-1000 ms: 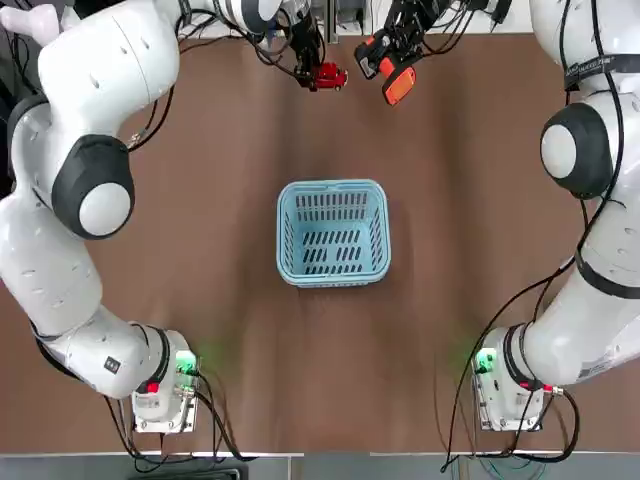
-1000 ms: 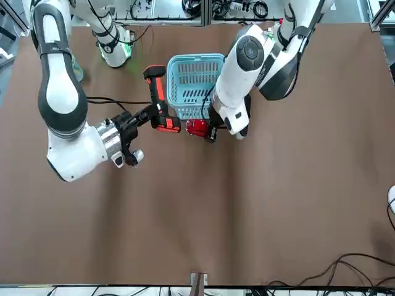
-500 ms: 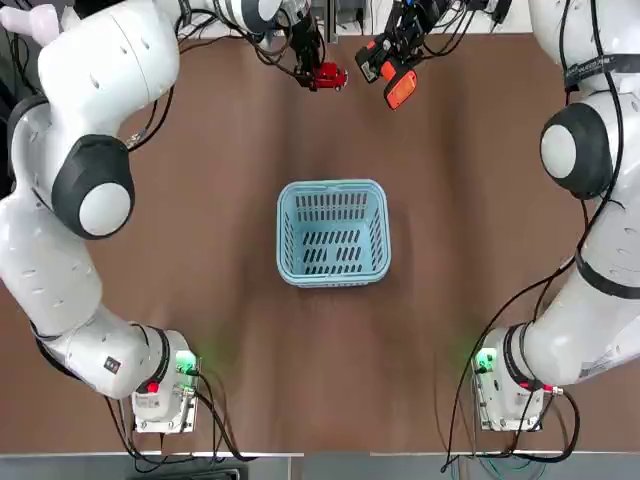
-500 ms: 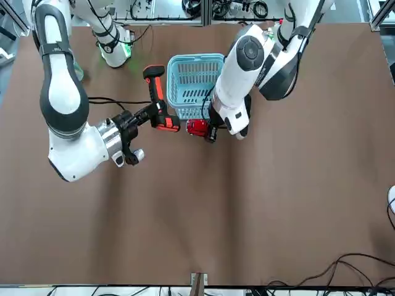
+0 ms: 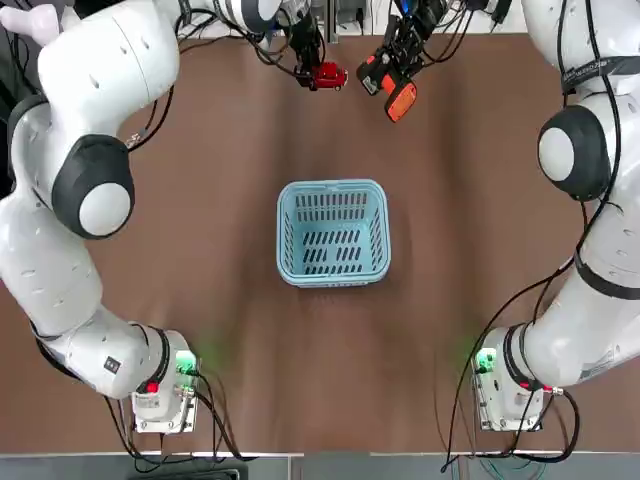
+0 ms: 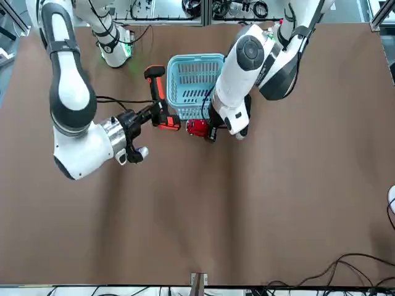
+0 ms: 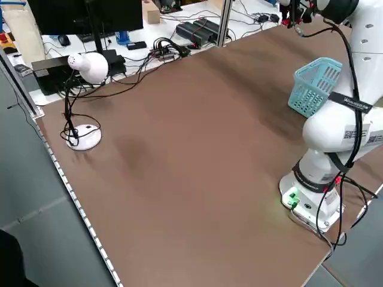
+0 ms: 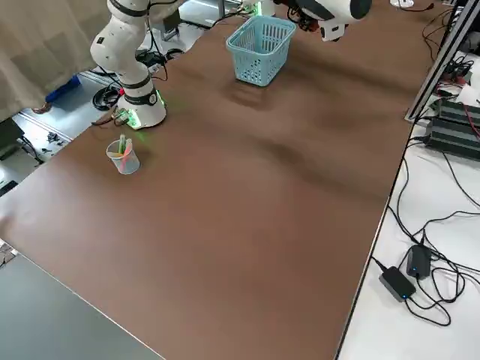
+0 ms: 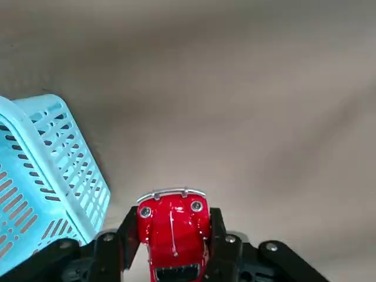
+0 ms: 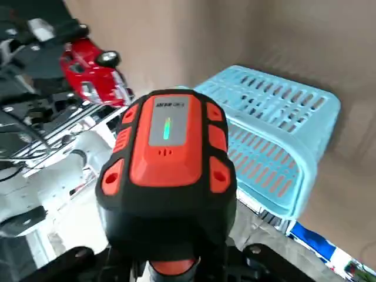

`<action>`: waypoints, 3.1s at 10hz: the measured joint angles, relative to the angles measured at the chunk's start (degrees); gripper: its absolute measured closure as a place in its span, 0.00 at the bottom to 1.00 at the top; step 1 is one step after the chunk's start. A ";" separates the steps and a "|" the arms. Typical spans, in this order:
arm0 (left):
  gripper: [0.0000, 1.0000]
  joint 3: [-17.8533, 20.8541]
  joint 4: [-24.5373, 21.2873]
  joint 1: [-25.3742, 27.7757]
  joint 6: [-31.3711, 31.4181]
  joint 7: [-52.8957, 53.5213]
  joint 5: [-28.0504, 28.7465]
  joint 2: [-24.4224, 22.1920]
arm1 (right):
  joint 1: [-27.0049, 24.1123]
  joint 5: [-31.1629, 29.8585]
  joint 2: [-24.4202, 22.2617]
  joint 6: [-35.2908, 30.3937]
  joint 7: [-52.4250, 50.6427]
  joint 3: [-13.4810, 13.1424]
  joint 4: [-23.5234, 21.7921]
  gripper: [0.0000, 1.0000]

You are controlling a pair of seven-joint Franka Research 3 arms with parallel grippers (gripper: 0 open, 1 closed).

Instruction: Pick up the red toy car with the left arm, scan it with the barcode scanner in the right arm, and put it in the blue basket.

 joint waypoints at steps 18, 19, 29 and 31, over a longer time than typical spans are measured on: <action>0.50 -1.91 -27.83 -15.92 1.14 -19.96 0.22 -11.82 | -15.73 -47.64 -3.80 -1.38 -2.94 -3.40 15.23 0.63; 0.50 -2.07 -29.40 -16.26 3.32 -20.14 0.22 -11.80 | -16.14 -48.53 -4.91 -0.41 -3.46 -3.43 14.64 0.63; 0.50 -1.83 -34.15 -18.76 16.13 -20.08 6.97 -3.44 | -18.93 -49.31 -2.19 22.26 -8.90 -3.74 -5.74 0.63; 0.50 -1.49 -34.15 -18.57 18.47 -20.03 7.13 -1.02 | -19.73 -49.31 2.46 27.57 -11.09 -3.75 -6.81 0.63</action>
